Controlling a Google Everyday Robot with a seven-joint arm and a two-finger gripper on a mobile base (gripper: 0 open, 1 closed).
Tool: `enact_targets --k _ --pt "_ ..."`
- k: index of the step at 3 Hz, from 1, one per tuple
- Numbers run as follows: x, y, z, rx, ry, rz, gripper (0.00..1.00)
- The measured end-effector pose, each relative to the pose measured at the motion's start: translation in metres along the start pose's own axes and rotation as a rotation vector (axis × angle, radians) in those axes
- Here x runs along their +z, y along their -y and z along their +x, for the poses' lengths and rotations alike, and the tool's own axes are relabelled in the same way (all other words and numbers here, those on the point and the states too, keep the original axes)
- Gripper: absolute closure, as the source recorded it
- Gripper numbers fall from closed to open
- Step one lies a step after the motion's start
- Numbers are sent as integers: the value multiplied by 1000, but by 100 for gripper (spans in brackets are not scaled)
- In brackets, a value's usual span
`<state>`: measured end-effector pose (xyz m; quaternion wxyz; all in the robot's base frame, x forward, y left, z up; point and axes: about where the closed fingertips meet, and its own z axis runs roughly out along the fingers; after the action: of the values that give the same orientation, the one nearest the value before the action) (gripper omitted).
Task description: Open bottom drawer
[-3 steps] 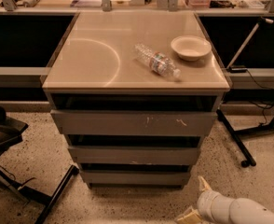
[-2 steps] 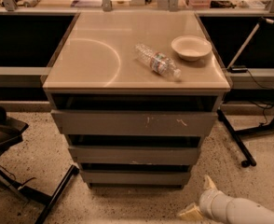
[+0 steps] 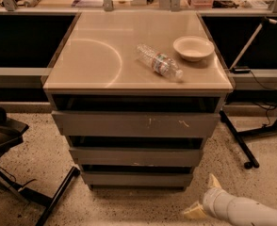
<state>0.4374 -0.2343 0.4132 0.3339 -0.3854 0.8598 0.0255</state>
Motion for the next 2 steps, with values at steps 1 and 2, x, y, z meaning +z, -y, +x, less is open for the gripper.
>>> enact_targets --k 1,2 --pt "17 -9 4 19 25 -24 0" --pt "66 -5 -22 34 160 -24 0"
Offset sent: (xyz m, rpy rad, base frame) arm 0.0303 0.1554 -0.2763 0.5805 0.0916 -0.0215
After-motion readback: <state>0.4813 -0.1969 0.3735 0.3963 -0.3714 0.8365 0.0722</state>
